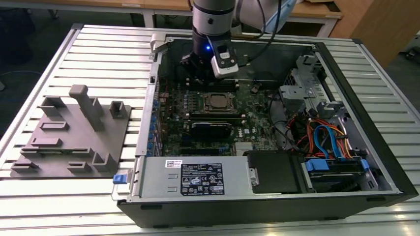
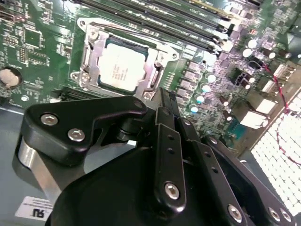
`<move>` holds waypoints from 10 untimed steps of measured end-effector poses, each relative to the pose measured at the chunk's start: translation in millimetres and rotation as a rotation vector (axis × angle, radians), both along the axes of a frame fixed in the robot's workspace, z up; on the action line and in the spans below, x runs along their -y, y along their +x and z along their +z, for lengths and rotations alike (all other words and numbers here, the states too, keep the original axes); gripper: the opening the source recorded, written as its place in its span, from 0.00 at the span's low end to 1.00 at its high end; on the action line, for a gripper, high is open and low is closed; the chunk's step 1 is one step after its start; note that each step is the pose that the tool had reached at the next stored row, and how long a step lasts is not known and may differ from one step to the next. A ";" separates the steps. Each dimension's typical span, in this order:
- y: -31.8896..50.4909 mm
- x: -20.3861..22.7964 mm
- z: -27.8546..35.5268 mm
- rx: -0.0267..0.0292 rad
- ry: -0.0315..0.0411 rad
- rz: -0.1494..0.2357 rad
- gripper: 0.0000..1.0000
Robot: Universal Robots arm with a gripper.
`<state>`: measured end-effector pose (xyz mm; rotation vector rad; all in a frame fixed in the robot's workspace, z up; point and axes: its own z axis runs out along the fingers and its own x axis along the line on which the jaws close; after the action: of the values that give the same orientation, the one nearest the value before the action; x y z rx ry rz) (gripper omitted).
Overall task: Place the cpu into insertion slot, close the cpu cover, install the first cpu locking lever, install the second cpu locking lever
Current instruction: 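Install the first cpu locking lever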
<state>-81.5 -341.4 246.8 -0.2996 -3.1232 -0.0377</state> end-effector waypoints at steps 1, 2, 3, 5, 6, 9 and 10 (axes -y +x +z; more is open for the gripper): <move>0.0 0.0 0.0 0.0001 0.0000 0.000 0.11; -0.2 0.0 0.0 0.0000 0.0000 0.000 0.11; -0.4 0.0 0.0 0.0000 0.0000 0.000 0.11; -0.4 0.0 0.0 0.0001 0.0000 0.000 0.11; -0.4 0.0 0.0 0.0000 0.0000 0.000 0.11; -0.4 0.0 0.0 0.0000 0.0000 0.000 0.11; -0.4 0.0 0.0 0.0001 0.0000 0.000 0.11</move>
<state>-81.9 -341.4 246.8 -0.2994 -3.1233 -0.0377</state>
